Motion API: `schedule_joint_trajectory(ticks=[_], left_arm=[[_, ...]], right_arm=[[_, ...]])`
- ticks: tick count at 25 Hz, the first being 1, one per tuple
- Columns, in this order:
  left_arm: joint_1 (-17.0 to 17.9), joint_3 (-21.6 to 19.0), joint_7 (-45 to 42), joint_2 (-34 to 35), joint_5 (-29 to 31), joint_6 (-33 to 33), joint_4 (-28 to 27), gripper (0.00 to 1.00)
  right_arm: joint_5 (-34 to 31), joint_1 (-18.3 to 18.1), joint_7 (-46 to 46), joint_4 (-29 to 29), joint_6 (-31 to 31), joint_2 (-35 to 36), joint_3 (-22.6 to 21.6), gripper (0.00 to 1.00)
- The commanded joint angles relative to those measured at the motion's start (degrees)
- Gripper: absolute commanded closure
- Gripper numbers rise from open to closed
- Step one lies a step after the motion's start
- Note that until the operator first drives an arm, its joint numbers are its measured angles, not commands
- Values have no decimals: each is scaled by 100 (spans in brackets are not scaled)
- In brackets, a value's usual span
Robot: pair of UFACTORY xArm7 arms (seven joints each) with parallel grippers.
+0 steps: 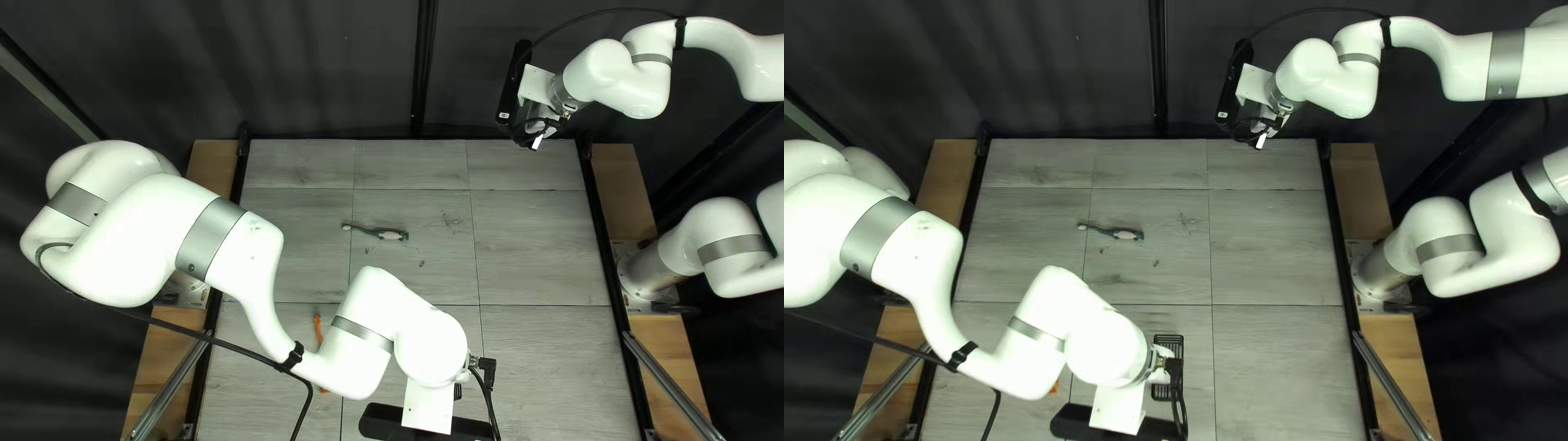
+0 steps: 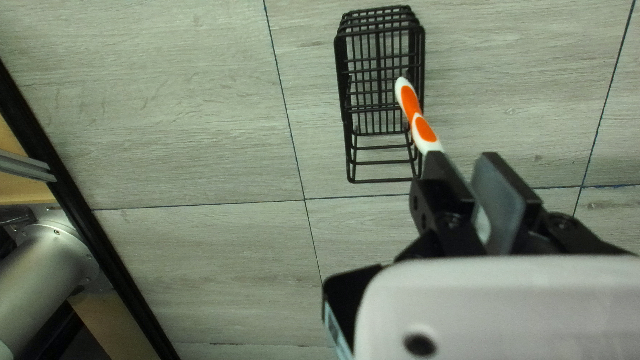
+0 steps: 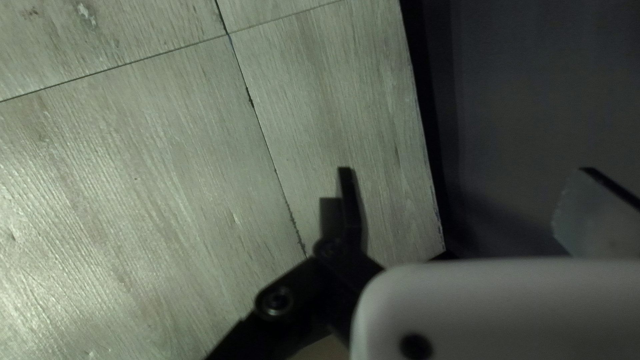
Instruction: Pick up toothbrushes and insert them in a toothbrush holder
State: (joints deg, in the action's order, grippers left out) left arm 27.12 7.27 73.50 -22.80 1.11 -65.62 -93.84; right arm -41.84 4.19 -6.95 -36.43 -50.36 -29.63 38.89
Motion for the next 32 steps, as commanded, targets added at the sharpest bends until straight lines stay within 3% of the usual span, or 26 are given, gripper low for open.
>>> schedule_joint_trajectory(ticks=[1,32], left_arm=[[-5,1,9,-36,0,-42,-42,100],[120,46,-96,-589,274,-565,-661,100]], right_arm=[[0,0,0,0,0,0,0,0],[0,0,0,0,0,0,0,0]])
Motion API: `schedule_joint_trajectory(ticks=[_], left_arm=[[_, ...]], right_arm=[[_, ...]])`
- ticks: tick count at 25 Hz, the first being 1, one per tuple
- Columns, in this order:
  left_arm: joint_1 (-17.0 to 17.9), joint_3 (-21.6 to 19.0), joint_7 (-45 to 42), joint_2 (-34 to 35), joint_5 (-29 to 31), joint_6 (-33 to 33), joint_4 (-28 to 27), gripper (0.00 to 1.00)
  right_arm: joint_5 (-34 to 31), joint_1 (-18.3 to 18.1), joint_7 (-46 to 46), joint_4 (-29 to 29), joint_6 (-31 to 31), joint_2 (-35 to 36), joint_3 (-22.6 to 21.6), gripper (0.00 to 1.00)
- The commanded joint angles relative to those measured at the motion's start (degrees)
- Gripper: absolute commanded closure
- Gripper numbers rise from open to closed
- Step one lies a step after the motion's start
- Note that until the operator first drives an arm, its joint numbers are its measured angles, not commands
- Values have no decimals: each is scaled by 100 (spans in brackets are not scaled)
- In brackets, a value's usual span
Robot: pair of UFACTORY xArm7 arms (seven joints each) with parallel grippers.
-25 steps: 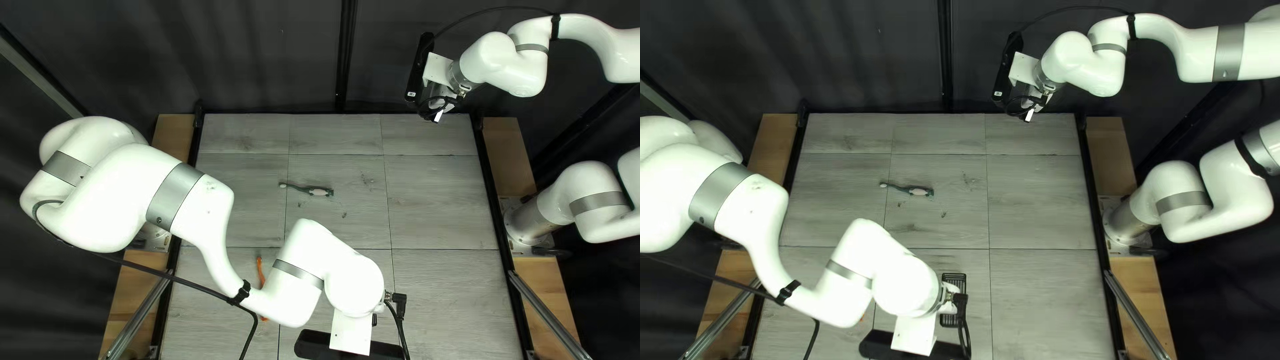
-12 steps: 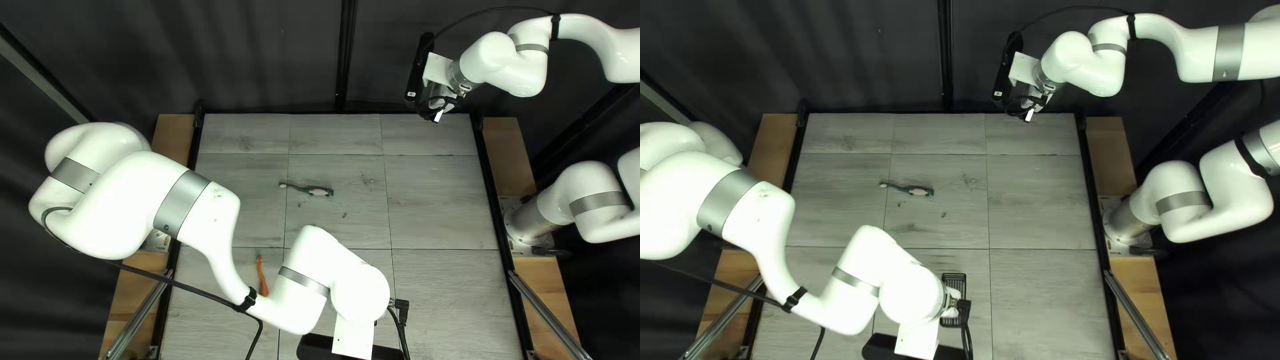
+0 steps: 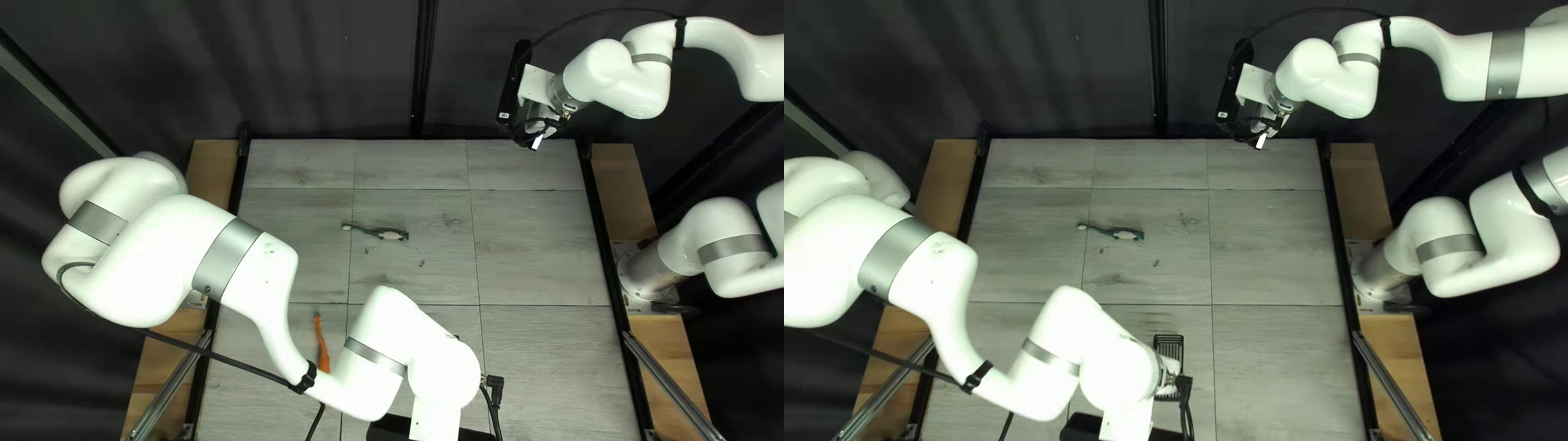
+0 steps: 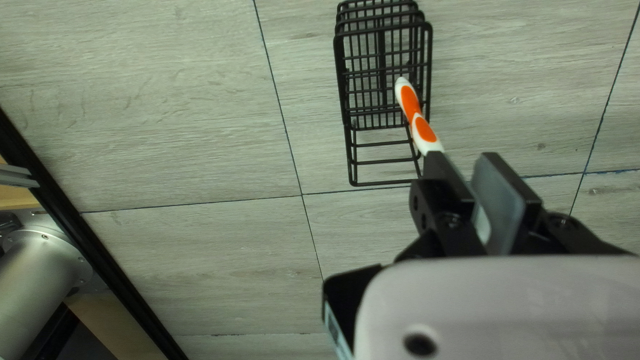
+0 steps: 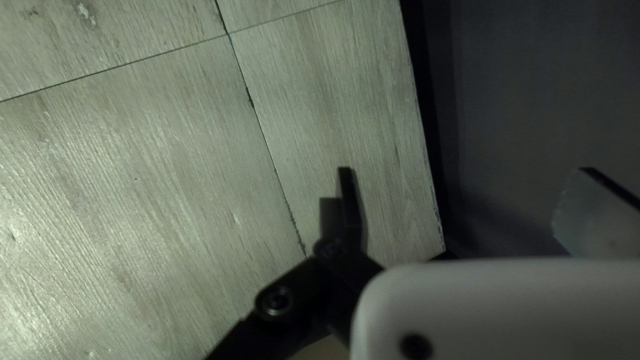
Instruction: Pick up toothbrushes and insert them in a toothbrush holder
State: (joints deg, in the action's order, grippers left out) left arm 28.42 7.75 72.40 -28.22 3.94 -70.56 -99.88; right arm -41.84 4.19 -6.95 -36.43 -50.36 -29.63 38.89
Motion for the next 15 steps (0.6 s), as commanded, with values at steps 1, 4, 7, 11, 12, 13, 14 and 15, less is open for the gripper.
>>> schedule_joint_trajectory(ticks=[1,4,7,11,12,13,14,15], left_arm=[[-14,-3,19,-73,-14,-102,-92,100],[-23,-12,46,-126,-24,-114,-140,100],[-34,-11,61,-133,-25,-32,-67,100],[-24,-5,47,-135,-3,28,-23,100],[-20,-3,40,-134,4,30,-18,100],[-14,0,32,-146,15,31,-26,100],[-6,2,22,-155,27,37,-30,100],[-1,4,17,-159,34,39,-32,100]], right_arm=[[0,0,0,0,0,0,0,0],[0,0,0,0,0,0,0,0],[0,0,0,0,0,0,0,0],[0,0,0,0,0,0,0,0],[0,0,0,0,0,0,0,0],[0,0,0,0,0,0,0,0],[0,0,0,0,0,0,0,0],[0,0,0,0,0,0,0,0]])
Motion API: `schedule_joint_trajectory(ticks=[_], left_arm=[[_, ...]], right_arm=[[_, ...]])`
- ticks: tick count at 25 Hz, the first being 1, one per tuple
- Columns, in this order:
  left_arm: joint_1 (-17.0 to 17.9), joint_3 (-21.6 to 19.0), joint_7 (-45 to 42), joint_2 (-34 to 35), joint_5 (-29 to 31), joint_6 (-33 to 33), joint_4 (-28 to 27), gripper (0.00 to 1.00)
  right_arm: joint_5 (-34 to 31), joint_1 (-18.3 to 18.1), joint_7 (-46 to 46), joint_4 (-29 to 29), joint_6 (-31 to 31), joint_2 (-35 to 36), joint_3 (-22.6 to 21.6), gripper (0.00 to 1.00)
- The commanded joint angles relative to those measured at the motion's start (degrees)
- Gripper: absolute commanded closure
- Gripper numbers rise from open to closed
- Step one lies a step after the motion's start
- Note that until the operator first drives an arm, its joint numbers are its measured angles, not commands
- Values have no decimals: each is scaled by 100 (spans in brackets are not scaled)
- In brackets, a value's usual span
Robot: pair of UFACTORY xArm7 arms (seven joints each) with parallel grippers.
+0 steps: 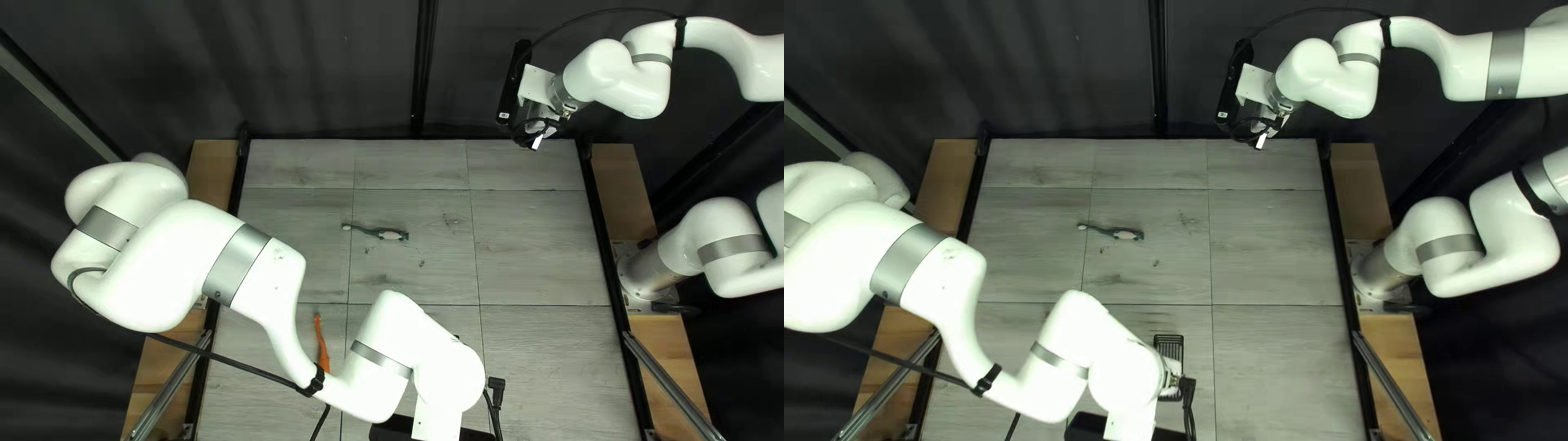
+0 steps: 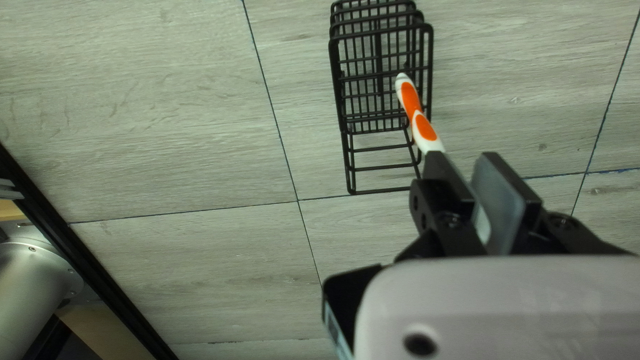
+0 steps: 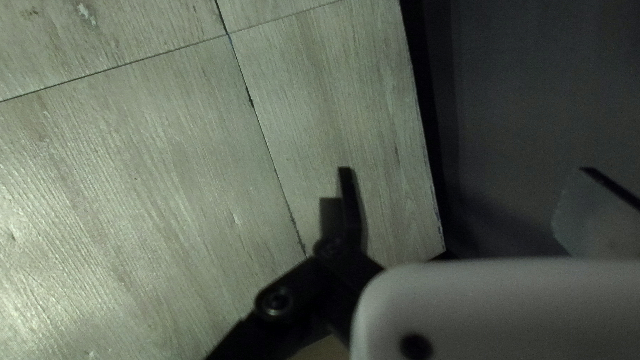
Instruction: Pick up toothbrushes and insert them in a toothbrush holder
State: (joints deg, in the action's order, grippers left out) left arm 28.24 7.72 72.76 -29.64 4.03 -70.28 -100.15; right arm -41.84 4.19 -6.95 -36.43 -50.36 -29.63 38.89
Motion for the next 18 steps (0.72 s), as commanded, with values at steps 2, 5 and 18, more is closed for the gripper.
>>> schedule_joint_trajectory(ticks=[2,5,18], left_arm=[[41,9,-41,-45,55,10,-36,100],[53,6,-39,-72,73,57,-47,100],[-36,-83,197,38,-69,540,279,0]], right_arm=[[0,0,0,0,0,0,0,0],[0,0,0,0,0,0,0,0],[0,0,0,0,0,0,0,0]])
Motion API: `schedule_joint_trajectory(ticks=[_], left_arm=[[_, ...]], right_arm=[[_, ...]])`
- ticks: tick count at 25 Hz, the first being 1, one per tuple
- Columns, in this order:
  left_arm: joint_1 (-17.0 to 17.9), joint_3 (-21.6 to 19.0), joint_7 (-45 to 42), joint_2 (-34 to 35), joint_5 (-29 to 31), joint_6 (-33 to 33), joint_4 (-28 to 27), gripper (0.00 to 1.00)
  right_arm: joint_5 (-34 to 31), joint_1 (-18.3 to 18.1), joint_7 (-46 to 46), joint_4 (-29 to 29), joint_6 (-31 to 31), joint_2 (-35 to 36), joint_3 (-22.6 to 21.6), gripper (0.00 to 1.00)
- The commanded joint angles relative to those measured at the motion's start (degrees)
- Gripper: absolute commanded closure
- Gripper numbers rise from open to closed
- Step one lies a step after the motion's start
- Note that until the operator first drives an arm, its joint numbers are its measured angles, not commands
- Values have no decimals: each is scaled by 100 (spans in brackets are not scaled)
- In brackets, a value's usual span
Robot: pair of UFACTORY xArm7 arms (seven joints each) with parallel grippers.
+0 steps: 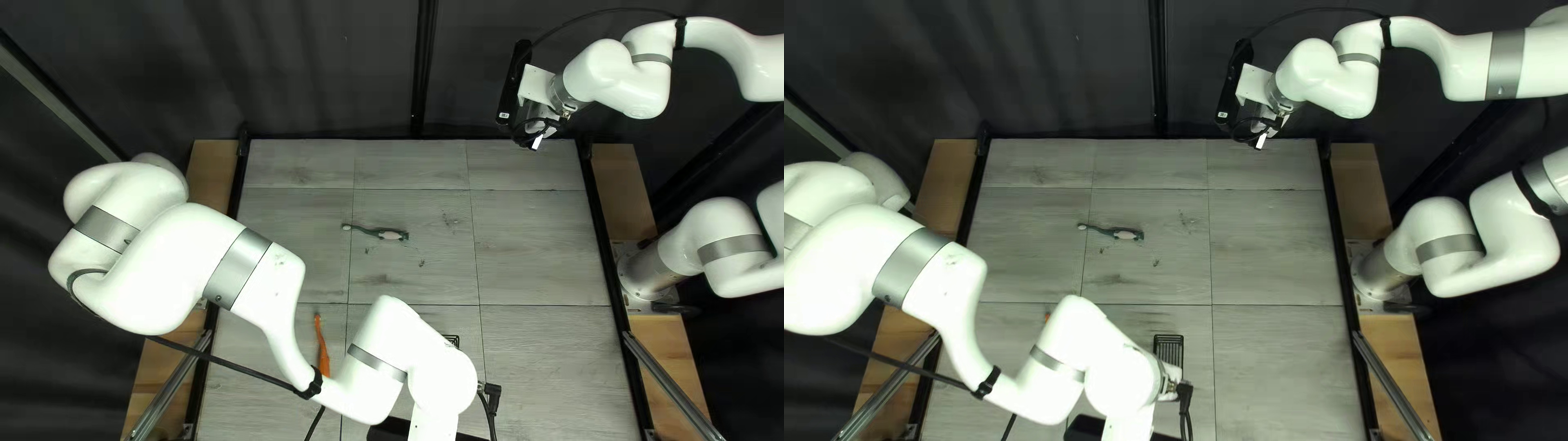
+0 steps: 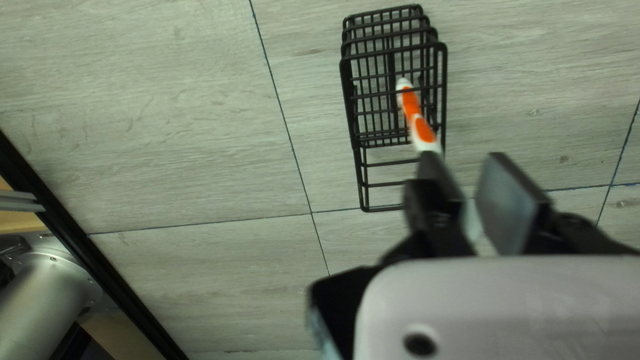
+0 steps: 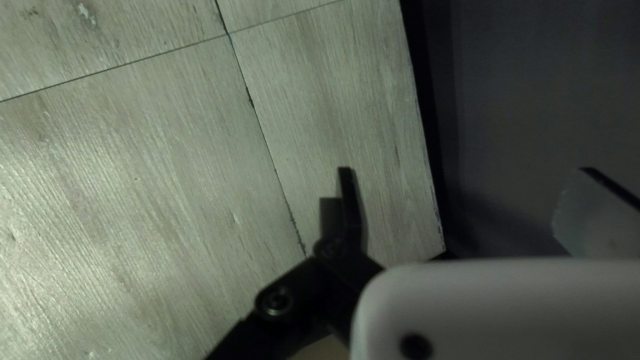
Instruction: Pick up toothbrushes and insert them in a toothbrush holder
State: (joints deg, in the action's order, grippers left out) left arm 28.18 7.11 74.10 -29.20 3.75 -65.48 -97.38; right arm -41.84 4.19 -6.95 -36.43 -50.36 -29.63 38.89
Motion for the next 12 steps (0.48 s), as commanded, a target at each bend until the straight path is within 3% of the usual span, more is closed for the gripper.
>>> schedule_joint_trajectory(ticks=[1,12], left_arm=[[-41,-27,86,-5,-53,86,12,0],[-108,-1,79,267,-115,276,355,0]], right_arm=[[0,0,0,0,0,0,0,0],[0,0,0,0,0,0,0,0]])
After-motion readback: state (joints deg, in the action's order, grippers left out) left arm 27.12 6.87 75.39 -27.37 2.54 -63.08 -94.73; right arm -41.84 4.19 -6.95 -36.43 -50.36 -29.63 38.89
